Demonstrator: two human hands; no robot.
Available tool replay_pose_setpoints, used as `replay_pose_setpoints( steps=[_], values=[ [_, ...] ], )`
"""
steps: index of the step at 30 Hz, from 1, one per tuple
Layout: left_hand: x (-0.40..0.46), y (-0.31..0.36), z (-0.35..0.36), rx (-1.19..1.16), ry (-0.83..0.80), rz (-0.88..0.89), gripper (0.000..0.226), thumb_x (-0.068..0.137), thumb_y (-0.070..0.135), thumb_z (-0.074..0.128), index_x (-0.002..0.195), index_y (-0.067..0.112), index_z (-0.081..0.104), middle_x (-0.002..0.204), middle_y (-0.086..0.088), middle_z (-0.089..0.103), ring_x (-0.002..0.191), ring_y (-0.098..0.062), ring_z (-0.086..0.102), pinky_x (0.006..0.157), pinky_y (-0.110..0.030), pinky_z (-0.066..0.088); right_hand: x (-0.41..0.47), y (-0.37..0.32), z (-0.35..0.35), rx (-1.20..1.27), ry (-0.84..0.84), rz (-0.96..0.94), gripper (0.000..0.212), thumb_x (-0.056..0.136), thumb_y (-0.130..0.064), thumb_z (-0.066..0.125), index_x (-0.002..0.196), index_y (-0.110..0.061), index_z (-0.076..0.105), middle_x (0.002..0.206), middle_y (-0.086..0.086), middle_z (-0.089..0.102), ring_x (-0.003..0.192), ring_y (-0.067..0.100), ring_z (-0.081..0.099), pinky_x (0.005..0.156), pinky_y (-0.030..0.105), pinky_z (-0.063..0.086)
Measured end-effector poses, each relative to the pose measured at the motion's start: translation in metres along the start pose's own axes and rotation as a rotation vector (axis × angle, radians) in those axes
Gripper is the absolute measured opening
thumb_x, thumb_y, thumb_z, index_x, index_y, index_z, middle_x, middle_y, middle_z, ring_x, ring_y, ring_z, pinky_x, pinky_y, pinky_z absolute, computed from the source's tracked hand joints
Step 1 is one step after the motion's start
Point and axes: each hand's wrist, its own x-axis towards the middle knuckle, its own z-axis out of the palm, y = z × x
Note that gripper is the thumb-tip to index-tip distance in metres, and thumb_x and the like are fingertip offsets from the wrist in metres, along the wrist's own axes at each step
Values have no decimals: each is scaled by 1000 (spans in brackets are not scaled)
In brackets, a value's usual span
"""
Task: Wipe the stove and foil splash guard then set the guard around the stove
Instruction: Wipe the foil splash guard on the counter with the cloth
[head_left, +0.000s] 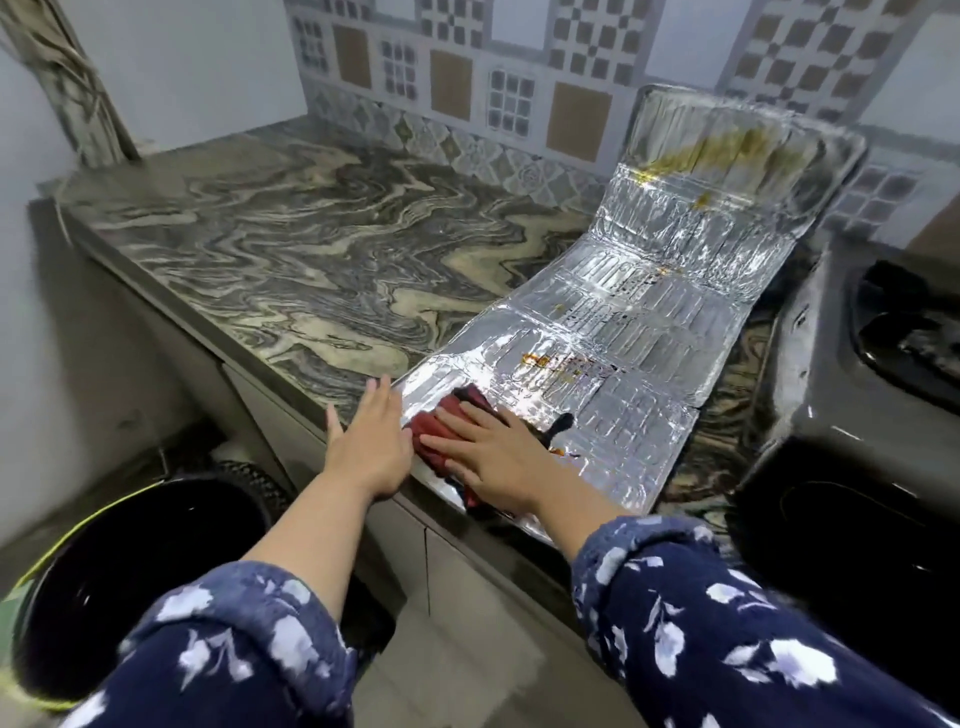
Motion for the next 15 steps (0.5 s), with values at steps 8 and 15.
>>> replay_pose_setpoints(
  steps=[8, 15],
  values=[
    [18, -14, 26, 38, 97, 42, 63, 98, 45, 11, 152, 14, 0, 161, 2, -11, 147, -10, -10, 119, -51, -3, 11, 4, 17, 55, 20, 83, 58, 89, -55, 4, 146, -50, 11, 160, -17, 1, 149, 16, -6, 116, 51, -3],
    [21, -17, 32, 58, 135, 59, 66, 98, 48, 10, 151, 12, -4, 160, 1, -12, 147, -11, -11, 119, -49, -3, 62, 31, 14, 49, 46, 209, 49, 97, -56, 16, 145, -54, 10, 160, -18, -1, 148, 15, -8, 118, 51, -1]
  ],
)
